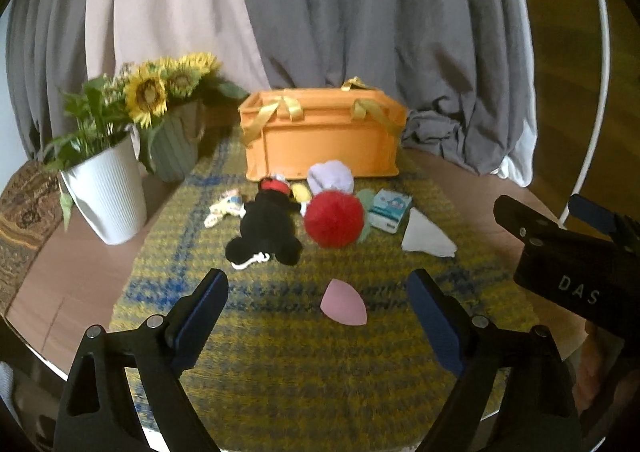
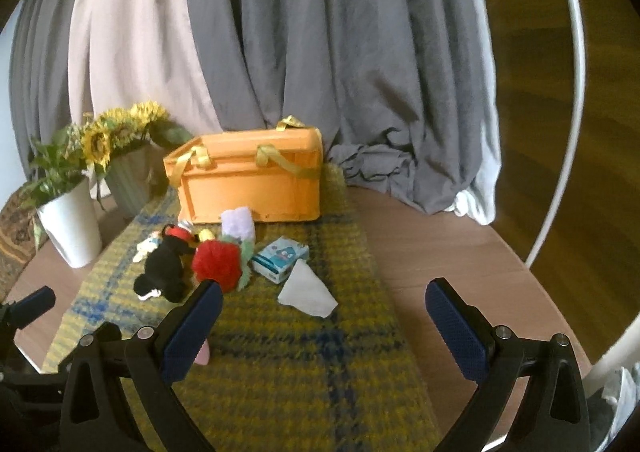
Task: Organize soft objects
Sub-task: 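Grasp the pink sponge with the left gripper while the right gripper grasps the white tissue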
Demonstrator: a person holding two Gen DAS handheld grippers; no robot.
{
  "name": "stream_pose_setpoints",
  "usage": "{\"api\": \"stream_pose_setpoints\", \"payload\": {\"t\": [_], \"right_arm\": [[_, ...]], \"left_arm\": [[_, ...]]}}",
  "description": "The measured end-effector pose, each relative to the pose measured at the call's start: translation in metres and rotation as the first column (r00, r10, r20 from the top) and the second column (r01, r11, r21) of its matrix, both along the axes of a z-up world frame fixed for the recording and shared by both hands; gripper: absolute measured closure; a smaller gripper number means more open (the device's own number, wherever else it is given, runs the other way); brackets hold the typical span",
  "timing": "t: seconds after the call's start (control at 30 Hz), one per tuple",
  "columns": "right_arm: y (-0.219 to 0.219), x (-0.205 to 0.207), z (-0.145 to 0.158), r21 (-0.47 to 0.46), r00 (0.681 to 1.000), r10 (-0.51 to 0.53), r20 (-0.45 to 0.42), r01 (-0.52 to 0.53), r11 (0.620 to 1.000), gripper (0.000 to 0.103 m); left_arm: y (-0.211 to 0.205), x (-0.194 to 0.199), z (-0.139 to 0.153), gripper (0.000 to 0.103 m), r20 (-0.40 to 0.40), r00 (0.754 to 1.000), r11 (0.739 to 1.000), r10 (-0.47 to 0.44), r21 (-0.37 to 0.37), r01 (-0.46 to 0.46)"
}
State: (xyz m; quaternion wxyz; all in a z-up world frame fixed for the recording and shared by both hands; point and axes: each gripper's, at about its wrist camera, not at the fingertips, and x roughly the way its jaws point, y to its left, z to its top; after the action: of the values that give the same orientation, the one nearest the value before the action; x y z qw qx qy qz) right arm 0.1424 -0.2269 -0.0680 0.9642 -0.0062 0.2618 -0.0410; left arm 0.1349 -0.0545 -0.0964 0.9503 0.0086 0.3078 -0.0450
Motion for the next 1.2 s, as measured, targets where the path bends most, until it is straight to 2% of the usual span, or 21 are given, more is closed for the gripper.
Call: {"api": "stream_pose_setpoints", "payload": {"t": [0.2,0.5,0.6,0.83,0.93,1.0,1.03,1.2], "right_arm": [[-0.006,0.040,-0.025,-0.020,0.994,0.091,-0.060,-0.092,0.996,0.004],[-0.021,0.096,-0.061,0.016,0.960,0.228,-0.165,-0.228,0.973,0.012],[-0.023,0.111,-0.074,0.036,0.944,0.261,-0.200,-0.259,0.965,0.018],[-0.027,0.137,-0.096,0.067,0.921,0.311,-0.236,-0.304,0.950,0.024],[-0.027,0.145,-0.103,0.079,0.911,0.325,-0.253,-0.315,0.946,0.031],[-0.025,0.150,-0.108,0.085,0.904,0.336,-0.266,-0.325,0.942,0.037],[-0.025,0.152,-0.111,0.091,0.898,0.344,-0.274,-0.332,0.939,0.040],[-0.025,0.159,-0.121,0.121,0.874,0.374,-0.310,-0.354,0.927,0.066]], "left_arm": [[-0.012,0.019,-0.027,0.016,-0.056,0.993,0.995,0.103,0.003,-0.103],[-0.030,0.047,-0.064,0.027,-0.173,0.955,0.969,0.240,-0.023,-0.247],[-0.034,0.053,-0.072,0.030,-0.186,0.944,0.960,0.273,-0.009,-0.279],[-0.039,0.067,-0.086,0.040,-0.211,0.923,0.945,0.321,0.012,-0.326],[-0.039,0.072,-0.093,0.049,-0.236,0.913,0.940,0.333,0.010,-0.341],[-0.040,0.073,-0.094,0.060,-0.242,0.917,0.944,0.317,-0.011,-0.329],[-0.042,0.074,-0.095,0.062,-0.242,0.920,0.947,0.308,-0.013,-0.320],[-0.051,0.076,-0.095,0.065,-0.231,0.927,0.955,0.296,0.035,-0.296]]}}
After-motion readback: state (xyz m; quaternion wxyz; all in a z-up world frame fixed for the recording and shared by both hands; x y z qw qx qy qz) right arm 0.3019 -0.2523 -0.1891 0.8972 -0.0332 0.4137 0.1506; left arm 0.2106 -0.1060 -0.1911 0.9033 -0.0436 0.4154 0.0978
